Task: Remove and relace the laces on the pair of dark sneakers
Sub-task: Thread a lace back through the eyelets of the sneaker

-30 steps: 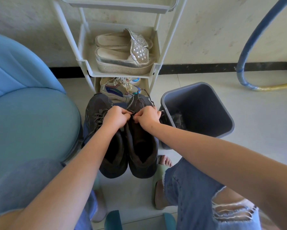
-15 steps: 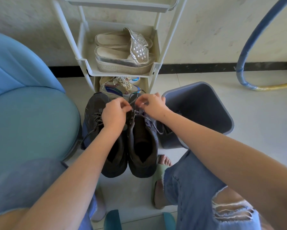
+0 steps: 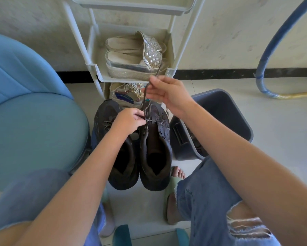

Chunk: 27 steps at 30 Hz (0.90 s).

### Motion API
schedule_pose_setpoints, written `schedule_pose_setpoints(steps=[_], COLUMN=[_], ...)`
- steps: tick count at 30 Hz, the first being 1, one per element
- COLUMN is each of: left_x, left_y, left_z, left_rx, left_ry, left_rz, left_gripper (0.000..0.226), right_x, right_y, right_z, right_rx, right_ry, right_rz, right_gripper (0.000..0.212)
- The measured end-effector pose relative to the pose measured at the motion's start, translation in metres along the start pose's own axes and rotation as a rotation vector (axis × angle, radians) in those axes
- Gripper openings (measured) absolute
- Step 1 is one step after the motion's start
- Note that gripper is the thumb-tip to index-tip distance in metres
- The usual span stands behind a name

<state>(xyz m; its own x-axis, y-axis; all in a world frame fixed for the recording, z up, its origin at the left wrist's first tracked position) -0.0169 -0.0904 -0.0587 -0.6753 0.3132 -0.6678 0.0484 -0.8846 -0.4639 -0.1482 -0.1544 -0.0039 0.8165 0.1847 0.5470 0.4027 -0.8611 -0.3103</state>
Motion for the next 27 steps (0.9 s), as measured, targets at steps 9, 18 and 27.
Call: schedule_pose_setpoints(steps=[9, 18, 27], left_x=[-0.026, -0.042, -0.025], left_y=[-0.004, -0.005, -0.005], left_z=[0.008, 0.029, 0.013], left_rx=[-0.021, 0.027, -0.104], left_ry=[-0.275, -0.824, -0.122], left_rz=[0.585, 0.437, 0.273], left_gripper=[0.028, 0.032, 0.018], right_x=[-0.014, -0.007, 0.006], right_y=[0.007, 0.004, 0.009], right_z=[0.006, 0.040, 0.021], right_rx=[0.016, 0.212, 0.101], right_ry=[-0.098, -0.708, -0.216], right_rz=[0.092, -0.252, -0.064], right_gripper=[0.013, 0.022, 0.017])
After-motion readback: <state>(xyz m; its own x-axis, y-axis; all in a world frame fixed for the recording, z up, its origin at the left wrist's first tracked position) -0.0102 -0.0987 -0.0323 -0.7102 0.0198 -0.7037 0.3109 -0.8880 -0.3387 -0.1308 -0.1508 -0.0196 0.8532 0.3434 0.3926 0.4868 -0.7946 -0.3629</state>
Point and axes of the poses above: each hand's wrist, its own y-axis towards the middle knuckle, its own x-axis out of the palm, z = x × y, the point moved 4 cm from there along y, towards the middle knuckle, and after that the axes turned 15 degrees about y, right-handed, at the moved point
